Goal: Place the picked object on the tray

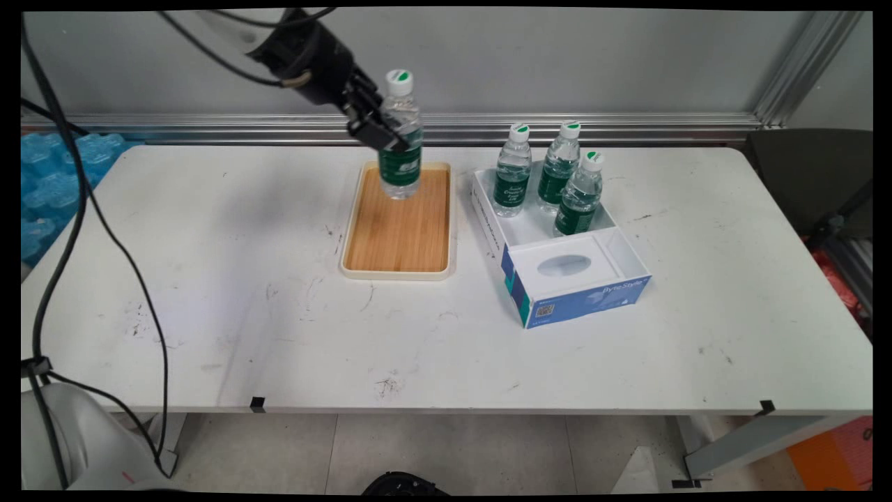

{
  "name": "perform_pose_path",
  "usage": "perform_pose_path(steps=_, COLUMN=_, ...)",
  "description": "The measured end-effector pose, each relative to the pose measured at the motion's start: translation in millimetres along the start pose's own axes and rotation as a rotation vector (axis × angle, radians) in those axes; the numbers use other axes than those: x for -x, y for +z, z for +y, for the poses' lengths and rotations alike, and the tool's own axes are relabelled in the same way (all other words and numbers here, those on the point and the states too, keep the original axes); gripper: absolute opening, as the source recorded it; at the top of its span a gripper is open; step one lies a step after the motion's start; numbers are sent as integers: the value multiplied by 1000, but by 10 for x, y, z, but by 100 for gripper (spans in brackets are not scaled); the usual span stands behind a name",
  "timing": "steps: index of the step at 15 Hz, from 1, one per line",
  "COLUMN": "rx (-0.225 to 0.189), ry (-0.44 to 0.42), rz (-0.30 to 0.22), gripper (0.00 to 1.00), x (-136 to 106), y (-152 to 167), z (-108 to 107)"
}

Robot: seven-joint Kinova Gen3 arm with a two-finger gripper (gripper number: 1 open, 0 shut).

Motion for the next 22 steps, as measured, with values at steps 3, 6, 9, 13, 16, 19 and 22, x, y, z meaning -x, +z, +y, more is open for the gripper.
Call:
perform_pose_path(steps=3, rx=9, ry=12, rz=-12, gripper=0, x=209, y=4, z=-41)
perform_pose_path(steps=6, rx=23, ry=26, rz=-12, gripper=0, x=377, y=63, z=-54)
perform_pose_path(steps=9, rx=42, ry=48, rz=-3, gripper=0, x=520, y=217, z=-48)
perform_pose_path(steps=13, rx=61, ry=69, rz=7, gripper=0, x=639, y=466, z=-25)
perform_pose_path(steps=16, rx=74, ry=77, rz=18, gripper=0, x=696, y=655, z=1)
perform_pose_path(steps=19, rx=86, ry=82, rz=29, gripper=0, x=733, y=822, z=21)
perform_pose_path(steps=22, rx=97, ry=86, rz=44, gripper=0, x=754, y=997, z=36)
